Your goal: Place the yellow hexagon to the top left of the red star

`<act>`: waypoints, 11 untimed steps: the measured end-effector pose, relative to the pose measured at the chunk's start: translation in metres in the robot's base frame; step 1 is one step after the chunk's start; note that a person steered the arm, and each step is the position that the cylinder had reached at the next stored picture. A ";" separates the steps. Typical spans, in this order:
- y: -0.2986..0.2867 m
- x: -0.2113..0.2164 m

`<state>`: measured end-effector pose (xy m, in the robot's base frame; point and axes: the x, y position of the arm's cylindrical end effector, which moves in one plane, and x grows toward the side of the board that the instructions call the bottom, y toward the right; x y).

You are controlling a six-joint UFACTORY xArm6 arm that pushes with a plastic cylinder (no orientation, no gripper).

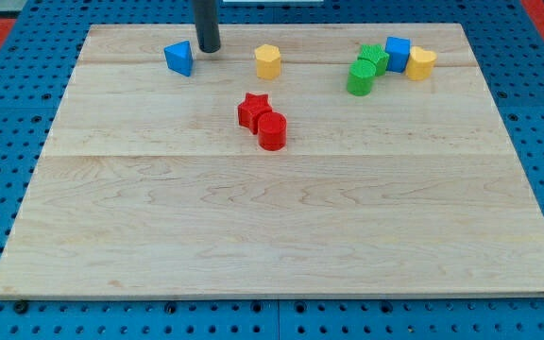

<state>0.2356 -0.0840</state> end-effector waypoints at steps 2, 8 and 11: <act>0.037 0.005; 0.149 0.108; 0.105 0.090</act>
<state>0.3254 0.0211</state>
